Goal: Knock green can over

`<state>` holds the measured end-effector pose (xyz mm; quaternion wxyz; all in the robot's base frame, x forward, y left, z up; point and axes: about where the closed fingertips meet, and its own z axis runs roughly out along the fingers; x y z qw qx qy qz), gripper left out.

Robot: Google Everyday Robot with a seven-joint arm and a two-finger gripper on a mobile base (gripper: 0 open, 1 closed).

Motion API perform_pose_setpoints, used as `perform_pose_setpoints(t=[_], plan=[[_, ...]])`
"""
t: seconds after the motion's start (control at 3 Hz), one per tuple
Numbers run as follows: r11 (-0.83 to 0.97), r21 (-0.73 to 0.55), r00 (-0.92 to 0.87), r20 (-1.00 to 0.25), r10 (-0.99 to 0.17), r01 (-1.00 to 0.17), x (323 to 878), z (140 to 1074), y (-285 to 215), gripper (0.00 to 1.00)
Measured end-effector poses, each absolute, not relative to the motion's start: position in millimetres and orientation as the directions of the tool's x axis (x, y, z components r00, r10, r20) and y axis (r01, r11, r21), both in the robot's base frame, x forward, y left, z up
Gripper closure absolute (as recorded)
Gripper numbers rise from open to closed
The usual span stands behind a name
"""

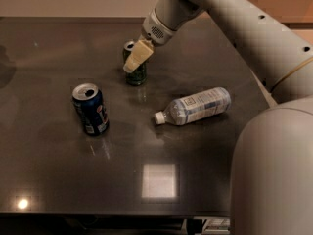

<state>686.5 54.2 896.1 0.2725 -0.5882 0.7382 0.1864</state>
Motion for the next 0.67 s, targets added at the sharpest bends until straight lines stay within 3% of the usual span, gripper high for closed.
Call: perform_pose_setpoints(t=[0.67], plan=[[0.219,-0.029,-0.15,-0.642,-0.752,-0.975,678.4,903.0,51.6,0.73]])
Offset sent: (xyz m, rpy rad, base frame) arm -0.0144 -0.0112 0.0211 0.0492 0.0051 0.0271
